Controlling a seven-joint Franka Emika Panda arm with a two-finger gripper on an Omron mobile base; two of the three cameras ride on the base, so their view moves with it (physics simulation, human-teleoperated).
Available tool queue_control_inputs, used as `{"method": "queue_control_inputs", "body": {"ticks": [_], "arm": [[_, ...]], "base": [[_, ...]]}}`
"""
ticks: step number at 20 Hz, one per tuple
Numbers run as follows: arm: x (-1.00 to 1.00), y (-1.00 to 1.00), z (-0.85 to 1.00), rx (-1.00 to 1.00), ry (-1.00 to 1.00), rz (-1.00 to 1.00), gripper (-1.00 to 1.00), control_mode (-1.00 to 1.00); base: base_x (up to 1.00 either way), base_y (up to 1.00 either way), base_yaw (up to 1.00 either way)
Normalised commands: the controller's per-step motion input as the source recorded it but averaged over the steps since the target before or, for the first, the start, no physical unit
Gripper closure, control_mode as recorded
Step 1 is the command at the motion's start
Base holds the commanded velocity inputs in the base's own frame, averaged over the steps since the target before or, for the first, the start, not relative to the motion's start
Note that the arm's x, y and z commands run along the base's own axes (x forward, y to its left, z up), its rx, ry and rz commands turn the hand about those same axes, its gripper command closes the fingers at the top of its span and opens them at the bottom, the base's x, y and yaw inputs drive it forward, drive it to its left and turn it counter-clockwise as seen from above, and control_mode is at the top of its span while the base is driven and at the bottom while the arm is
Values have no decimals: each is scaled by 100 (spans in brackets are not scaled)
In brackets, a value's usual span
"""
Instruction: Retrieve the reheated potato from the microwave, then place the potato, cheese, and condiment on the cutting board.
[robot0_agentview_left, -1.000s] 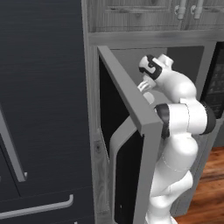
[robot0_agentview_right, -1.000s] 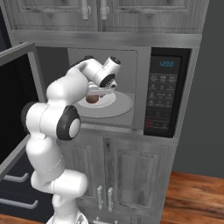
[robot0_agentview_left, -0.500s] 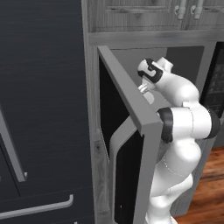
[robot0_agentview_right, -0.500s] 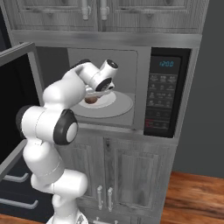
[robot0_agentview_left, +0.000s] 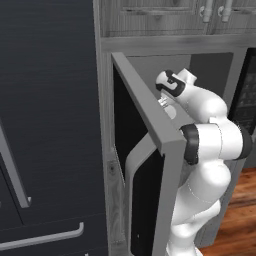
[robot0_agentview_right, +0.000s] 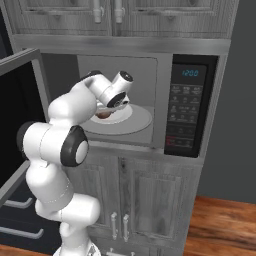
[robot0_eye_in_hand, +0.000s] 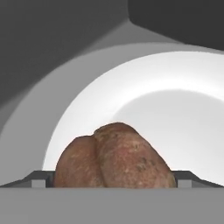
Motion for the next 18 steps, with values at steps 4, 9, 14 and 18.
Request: {"method": "queue_control_inputs", "body": {"ticks": [4, 9, 14, 18], "arm": [[0, 1, -14, 4, 0, -2, 100, -100], [-16, 1, -11, 3, -1, -3, 100, -100], [-37, 0, -1, 6, -7, -9, 100, -100], [-42, 0, 9, 10, -4, -16, 100, -100]], "base": [[0, 0, 0], [0, 0, 0], [0, 0, 0], [0, 0, 0]]}}
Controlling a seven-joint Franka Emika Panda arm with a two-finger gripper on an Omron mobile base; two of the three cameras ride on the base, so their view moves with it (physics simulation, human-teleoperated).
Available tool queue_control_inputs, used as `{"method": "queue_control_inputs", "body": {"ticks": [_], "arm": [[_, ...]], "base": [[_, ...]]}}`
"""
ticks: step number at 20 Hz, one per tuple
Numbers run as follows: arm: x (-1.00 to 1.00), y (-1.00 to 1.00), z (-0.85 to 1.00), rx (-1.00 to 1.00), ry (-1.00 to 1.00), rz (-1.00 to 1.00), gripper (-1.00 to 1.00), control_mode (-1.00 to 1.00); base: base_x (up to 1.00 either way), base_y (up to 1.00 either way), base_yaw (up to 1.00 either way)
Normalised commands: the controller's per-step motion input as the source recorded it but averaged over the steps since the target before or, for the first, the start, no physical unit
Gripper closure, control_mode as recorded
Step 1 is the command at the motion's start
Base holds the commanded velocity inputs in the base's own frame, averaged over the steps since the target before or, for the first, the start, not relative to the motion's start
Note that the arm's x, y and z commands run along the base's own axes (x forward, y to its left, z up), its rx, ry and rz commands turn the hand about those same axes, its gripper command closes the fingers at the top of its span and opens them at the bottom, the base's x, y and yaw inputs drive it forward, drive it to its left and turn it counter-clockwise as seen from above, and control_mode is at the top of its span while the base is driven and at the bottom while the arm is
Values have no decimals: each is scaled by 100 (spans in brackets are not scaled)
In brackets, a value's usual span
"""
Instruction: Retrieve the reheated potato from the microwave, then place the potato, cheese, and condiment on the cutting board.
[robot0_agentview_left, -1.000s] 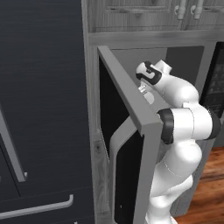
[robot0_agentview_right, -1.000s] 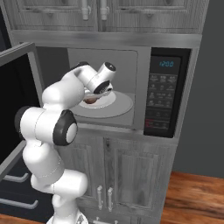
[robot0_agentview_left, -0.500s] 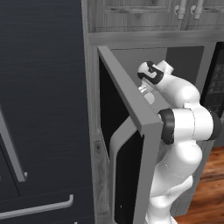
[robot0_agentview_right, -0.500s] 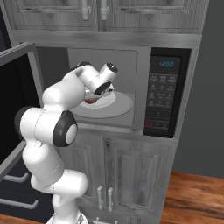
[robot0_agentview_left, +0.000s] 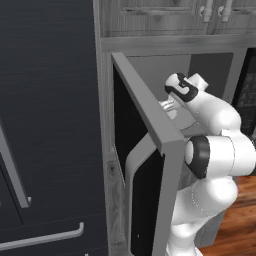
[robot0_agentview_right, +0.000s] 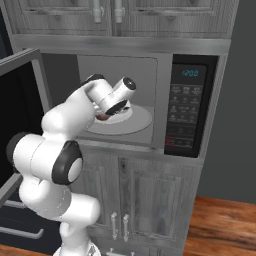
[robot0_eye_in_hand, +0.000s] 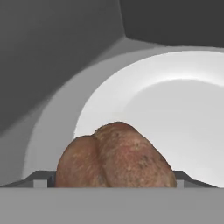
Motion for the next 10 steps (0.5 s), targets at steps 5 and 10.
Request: {"method": "queue_control_inputs", "body": {"ticks": [5, 10], "arm": [[-54, 0, 22, 6, -10, -18, 100, -100], [-55, 0, 30, 0, -17, -20, 100, -100]], "base": [[0, 0, 0], [0, 0, 0]]}}
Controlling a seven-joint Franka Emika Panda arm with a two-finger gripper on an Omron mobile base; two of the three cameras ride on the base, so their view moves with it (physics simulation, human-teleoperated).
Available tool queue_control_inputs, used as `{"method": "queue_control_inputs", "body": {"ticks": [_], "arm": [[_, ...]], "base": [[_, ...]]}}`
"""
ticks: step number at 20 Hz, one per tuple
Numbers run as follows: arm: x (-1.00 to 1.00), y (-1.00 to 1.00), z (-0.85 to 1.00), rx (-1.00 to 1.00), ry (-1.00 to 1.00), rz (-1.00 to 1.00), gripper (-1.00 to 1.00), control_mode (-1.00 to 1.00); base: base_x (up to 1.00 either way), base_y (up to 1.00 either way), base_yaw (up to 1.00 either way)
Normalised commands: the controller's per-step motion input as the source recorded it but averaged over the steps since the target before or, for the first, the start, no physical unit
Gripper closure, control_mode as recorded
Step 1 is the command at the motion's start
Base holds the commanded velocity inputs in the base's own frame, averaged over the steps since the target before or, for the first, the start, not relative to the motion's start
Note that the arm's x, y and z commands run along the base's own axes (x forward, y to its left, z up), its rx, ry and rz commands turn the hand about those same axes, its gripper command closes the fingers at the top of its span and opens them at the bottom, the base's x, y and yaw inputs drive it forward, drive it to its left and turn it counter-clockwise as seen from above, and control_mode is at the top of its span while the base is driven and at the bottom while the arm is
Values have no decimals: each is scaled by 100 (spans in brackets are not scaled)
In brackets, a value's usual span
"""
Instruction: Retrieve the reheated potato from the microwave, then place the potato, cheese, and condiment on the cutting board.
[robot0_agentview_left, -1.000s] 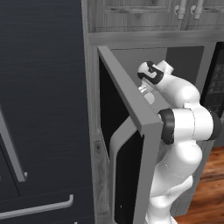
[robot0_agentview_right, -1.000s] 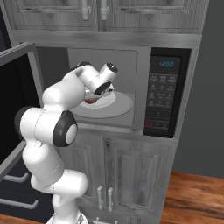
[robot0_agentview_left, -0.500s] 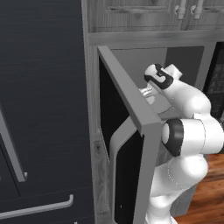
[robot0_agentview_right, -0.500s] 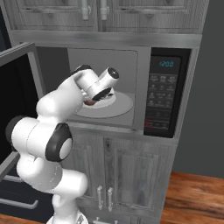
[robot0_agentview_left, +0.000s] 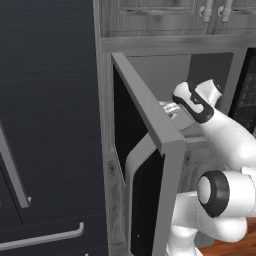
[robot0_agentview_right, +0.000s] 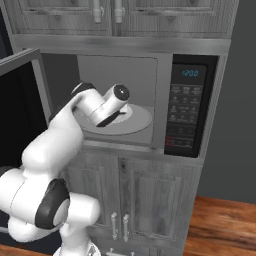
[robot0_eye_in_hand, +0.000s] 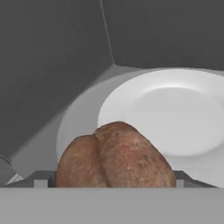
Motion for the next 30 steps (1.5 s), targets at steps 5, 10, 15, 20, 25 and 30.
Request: {"method": "queue_control_inputs", "body": {"ticks": [5, 10, 15, 20, 25, 30], "arm": [[-62, 0, 29, 0, -7, -16, 100, -100], [-60, 0, 33, 0, 1, -17, 100, -100], [-63, -10, 37, 0, 1, -13, 100, -100], [-68, -24, 29, 0, 2, -7, 100, -100], [-63, -27, 27, 0, 11, -6, 100, -100], [-56, -20, 30, -2, 17, -8, 100, -100]], "base": [[0, 0, 0], [0, 0, 0], [0, 0, 0], [0, 0, 0], [0, 0, 0], [0, 0, 0]]}}
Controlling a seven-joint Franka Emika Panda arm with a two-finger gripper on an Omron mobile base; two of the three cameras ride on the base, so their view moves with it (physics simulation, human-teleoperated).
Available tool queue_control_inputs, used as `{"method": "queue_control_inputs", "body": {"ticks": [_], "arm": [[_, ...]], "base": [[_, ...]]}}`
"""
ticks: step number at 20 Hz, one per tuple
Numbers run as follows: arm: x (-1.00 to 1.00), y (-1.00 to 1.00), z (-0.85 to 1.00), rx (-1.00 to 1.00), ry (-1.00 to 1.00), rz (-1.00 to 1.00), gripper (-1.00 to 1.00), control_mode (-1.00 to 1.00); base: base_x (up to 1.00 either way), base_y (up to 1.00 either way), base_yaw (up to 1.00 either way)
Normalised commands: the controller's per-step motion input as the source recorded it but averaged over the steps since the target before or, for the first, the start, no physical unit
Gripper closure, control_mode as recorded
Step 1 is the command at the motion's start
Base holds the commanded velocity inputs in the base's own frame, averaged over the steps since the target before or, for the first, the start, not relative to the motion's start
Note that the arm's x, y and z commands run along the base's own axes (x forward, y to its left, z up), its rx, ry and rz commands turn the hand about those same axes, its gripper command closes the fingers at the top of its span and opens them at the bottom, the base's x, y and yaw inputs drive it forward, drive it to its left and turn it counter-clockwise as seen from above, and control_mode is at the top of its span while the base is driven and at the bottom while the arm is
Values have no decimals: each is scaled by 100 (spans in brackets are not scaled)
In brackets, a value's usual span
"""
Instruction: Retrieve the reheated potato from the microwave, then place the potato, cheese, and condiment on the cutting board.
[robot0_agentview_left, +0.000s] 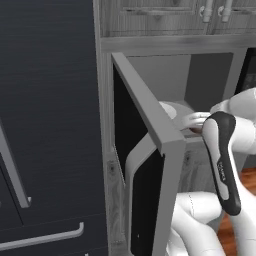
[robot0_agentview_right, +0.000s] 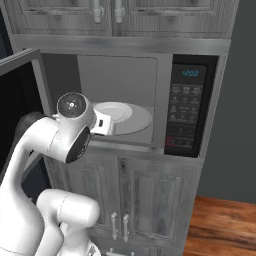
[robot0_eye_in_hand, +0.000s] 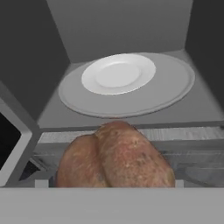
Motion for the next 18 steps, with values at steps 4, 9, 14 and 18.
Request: {"method": "queue_control_inputs", "body": {"ticks": [4, 9, 14, 18], "arm": [[-56, -8, 18, -8, 4, -4, 100, -100], [-32, -1, 1, -3, -1, -1, 100, -100], [0, 0, 0, 0, 0, 0, 100, -100], [0, 0, 0, 0, 0, 0, 100, -100]], "base": [[0, 0, 0], [0, 0, 0], [0, 0, 0], [0, 0, 0]]}}
